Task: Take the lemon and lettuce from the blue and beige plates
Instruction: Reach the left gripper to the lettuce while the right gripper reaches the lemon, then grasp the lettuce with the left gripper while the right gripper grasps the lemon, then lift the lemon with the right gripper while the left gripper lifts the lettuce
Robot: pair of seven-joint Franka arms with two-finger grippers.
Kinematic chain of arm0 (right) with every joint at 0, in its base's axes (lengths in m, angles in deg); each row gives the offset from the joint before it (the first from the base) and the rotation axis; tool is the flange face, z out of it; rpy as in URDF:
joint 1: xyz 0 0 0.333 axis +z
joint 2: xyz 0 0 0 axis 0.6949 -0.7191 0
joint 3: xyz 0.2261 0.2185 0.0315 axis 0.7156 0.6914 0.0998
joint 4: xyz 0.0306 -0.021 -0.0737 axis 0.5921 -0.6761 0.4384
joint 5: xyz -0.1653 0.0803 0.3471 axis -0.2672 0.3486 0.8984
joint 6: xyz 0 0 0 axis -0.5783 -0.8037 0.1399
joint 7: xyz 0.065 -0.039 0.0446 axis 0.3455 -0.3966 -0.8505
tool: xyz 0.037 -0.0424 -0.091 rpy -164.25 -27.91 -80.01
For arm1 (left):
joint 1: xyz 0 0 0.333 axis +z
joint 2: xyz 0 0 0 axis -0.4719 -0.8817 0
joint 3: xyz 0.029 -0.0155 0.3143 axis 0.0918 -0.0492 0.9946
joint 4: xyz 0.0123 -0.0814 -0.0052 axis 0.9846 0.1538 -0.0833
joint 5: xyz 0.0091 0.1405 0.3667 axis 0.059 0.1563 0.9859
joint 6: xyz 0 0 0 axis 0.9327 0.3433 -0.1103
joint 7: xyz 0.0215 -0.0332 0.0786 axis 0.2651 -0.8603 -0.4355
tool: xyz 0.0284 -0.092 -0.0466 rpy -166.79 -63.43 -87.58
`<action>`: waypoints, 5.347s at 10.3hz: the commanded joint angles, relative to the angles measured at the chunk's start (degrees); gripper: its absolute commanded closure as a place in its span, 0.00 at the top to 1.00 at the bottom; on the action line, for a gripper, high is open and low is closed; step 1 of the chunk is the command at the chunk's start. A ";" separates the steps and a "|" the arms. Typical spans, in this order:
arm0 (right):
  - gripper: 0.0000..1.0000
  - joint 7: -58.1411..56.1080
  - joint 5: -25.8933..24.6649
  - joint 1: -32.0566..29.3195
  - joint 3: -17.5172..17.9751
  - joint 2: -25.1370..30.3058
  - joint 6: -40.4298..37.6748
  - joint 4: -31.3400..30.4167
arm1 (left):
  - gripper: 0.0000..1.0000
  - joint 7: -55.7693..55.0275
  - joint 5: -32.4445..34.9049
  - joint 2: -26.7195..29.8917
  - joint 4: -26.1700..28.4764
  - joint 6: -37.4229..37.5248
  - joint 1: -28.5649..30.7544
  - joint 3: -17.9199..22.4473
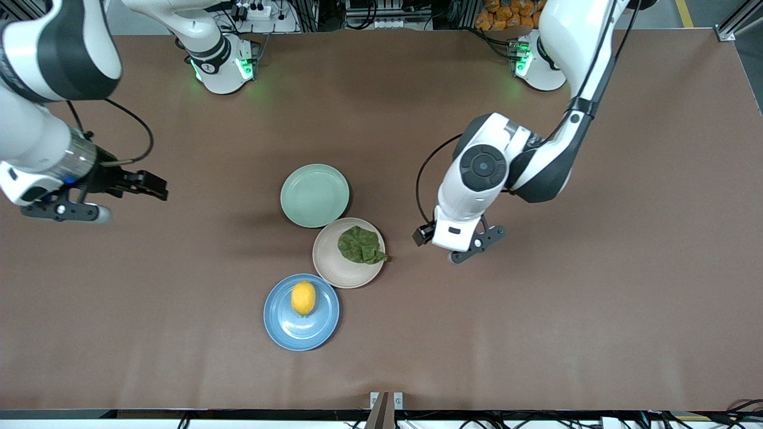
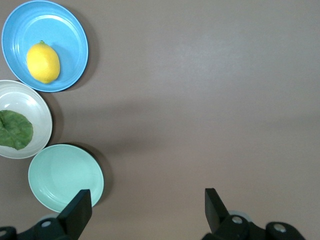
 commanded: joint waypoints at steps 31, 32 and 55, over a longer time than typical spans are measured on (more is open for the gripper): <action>0.62 17.46 7.61 18.11 -2.92 -45.34 42.44 21.05 | 1.00 -8.65 4.40 -19.67 -2.43 -43.17 -16.18 6.71; 0.23 17.20 7.61 18.11 -2.92 -45.34 42.36 21.13 | 1.00 -8.57 4.49 -19.93 -2.43 -43.35 -16.18 6.89; 0.00 -23.85 0.93 -2.54 -5.64 -15.28 27.85 -11.11 | 0.00 -7.60 5.10 -18.10 -1.28 -35.11 -15.56 7.33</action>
